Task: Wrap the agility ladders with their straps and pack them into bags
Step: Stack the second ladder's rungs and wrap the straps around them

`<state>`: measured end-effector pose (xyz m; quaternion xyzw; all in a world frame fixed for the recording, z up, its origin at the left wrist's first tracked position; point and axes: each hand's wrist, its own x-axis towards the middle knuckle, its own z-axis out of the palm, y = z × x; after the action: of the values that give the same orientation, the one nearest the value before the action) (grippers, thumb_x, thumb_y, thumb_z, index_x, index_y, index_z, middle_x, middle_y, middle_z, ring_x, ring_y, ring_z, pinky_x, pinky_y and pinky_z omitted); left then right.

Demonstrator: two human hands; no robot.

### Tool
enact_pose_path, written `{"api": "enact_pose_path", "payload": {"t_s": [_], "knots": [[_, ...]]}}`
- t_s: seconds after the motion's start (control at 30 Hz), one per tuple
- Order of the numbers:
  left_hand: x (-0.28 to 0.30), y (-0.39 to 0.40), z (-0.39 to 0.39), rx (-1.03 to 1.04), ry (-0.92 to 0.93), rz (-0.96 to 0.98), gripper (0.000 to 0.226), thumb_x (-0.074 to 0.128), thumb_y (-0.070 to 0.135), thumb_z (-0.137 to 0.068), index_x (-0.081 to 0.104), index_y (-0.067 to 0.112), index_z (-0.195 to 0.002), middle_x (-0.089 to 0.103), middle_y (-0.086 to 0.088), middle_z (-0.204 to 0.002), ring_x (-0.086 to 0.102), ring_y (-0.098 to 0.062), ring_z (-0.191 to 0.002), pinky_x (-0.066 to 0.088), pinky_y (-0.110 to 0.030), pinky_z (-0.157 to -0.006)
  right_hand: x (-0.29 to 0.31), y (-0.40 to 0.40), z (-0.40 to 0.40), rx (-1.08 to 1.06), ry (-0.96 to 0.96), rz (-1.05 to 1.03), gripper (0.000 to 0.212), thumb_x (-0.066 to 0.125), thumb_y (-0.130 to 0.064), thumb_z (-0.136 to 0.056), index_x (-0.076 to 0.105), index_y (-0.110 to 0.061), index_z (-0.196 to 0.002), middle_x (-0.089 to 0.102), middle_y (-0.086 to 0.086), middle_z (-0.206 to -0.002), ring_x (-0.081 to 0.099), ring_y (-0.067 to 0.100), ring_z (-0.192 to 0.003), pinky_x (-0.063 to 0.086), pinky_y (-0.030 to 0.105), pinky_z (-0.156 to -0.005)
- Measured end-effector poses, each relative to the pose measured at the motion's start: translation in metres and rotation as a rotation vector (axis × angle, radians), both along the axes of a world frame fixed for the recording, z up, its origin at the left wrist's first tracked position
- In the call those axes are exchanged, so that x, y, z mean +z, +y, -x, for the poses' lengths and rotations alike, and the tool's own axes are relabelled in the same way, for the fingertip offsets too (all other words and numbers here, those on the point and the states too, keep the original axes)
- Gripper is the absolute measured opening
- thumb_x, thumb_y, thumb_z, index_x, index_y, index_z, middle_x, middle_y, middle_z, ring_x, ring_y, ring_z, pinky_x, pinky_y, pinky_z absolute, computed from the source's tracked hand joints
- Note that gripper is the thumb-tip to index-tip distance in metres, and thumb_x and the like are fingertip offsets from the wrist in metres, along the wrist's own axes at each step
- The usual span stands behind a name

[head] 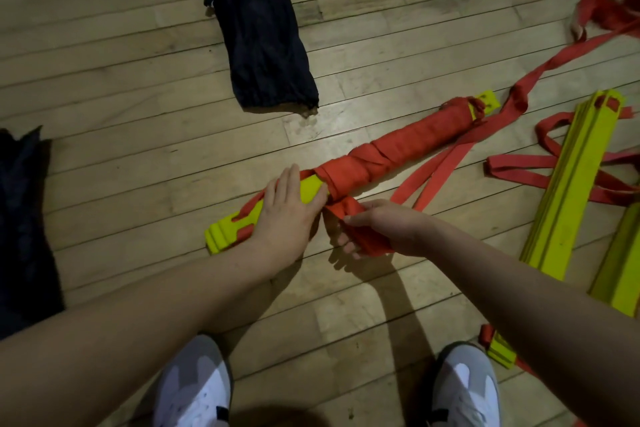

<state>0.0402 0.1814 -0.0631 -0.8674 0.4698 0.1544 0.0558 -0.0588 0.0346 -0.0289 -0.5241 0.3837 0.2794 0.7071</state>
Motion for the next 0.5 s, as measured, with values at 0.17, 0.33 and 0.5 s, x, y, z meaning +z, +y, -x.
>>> {"api": "enact_pose_path", "payload": {"t_s": [0.17,0.33,0.5], "knots": [[0.009,-0.007,-0.010,0.078,-0.068,0.025,0.059,0.053,0.029,-0.093,0.019,0.034,-0.141,0.042,-0.014,-0.131,0.042,-0.033,-0.120,0.029,-0.045,-0.100,0.004,-0.003,0.004,0.112,-0.023,0.100,0.018,0.052,-0.014,-0.098,0.061,-0.006,-0.085,0.064,0.006,-0.066,0.060,0.017,-0.059,0.051,0.026,-0.059],[0.018,-0.017,-0.031,0.097,-0.057,-0.034,0.085,0.068,0.020,-0.082,0.013,0.023,-0.147,0.046,-0.012,-0.129,0.044,-0.032,-0.120,0.037,-0.044,-0.095,0.002,0.002,0.004,0.075,-0.083,0.188,0.015,0.055,-0.012,-0.096,0.058,-0.005,-0.083,0.050,0.004,-0.057,0.045,0.013,-0.047,0.041,0.020,-0.045],[0.016,-0.022,-0.035,0.068,-0.118,-0.065,0.069,0.062,0.017,-0.085,0.024,0.013,-0.142,0.047,-0.013,-0.128,0.046,-0.032,-0.117,0.042,-0.043,-0.091,0.000,0.008,-0.003,0.013,-0.119,0.219,0.018,0.053,-0.011,-0.097,0.060,-0.005,-0.082,0.048,0.000,-0.051,0.045,0.009,-0.046,0.038,0.020,-0.045]]}}
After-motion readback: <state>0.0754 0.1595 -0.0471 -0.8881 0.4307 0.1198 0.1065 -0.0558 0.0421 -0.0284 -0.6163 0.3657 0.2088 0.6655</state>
